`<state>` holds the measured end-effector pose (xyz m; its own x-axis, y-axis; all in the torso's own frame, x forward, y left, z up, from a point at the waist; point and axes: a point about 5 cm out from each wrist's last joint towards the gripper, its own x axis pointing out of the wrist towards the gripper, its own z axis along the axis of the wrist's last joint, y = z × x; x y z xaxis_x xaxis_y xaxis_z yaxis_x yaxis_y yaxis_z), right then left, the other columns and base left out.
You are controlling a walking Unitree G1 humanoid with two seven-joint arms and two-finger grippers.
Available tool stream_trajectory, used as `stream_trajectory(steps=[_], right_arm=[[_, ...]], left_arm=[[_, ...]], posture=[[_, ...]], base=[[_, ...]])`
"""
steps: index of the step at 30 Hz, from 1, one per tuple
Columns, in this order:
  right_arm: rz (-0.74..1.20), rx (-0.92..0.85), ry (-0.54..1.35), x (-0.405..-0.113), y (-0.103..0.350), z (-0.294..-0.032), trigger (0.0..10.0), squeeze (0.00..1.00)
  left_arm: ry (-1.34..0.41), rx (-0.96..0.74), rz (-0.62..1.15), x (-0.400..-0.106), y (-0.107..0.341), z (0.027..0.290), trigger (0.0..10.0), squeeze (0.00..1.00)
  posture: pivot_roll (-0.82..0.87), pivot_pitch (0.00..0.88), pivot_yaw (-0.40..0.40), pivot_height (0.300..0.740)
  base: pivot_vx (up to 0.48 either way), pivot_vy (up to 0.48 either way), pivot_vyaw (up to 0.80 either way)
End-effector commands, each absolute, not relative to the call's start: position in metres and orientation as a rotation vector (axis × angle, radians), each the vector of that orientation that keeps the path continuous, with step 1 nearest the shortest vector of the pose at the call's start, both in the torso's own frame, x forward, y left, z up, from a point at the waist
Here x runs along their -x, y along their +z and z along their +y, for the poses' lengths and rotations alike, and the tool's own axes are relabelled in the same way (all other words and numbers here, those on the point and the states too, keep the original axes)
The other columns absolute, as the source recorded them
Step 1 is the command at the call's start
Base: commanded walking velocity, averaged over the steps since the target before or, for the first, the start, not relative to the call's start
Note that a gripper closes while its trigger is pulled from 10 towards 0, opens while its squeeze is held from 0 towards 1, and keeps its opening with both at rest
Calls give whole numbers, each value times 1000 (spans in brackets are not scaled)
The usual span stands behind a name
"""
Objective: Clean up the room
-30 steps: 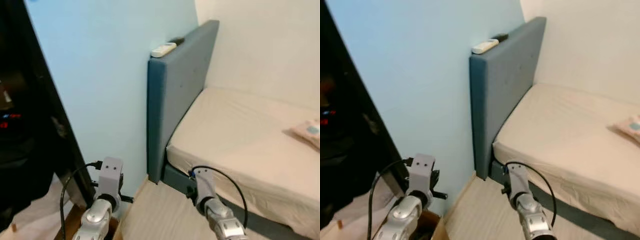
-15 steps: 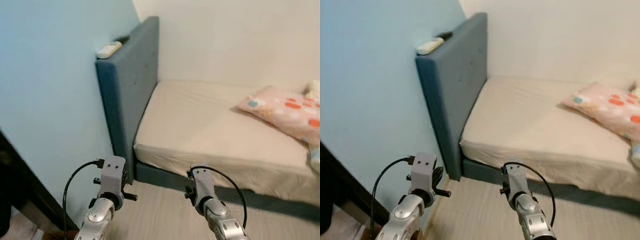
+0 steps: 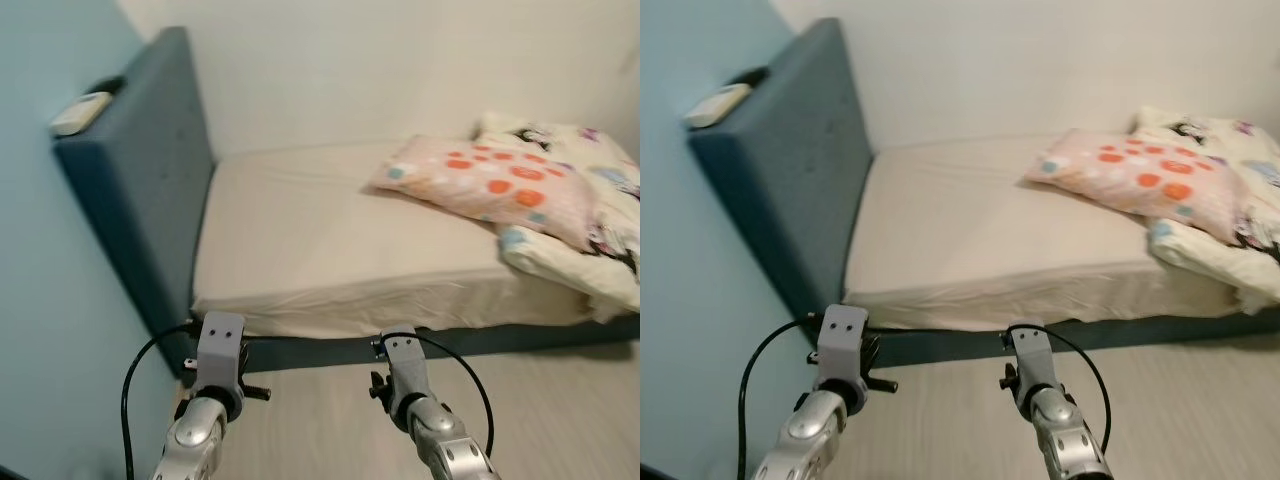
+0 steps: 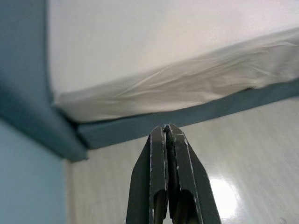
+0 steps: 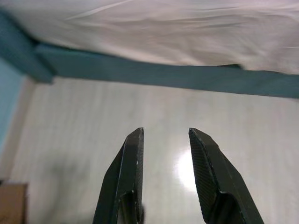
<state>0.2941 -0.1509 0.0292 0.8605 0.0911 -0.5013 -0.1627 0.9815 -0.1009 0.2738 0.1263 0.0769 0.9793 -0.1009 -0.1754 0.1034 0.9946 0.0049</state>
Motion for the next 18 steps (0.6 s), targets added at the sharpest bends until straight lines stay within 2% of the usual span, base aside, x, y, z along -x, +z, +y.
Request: stream_trajectory(steps=[1,18], right_arm=[[523,137,133,-293,29,-150,10000,0],[519,134,127,-295,31,-150,10000,0]], left_arm=[[-97,-21,188,-271,73,128,10000,0],[-91,-18,156,-273,76,127,10000,0]], posture=[[-62,93,9,740],[-68,96,12,740]], base=[[0,0,-800],[0,0,-800]])
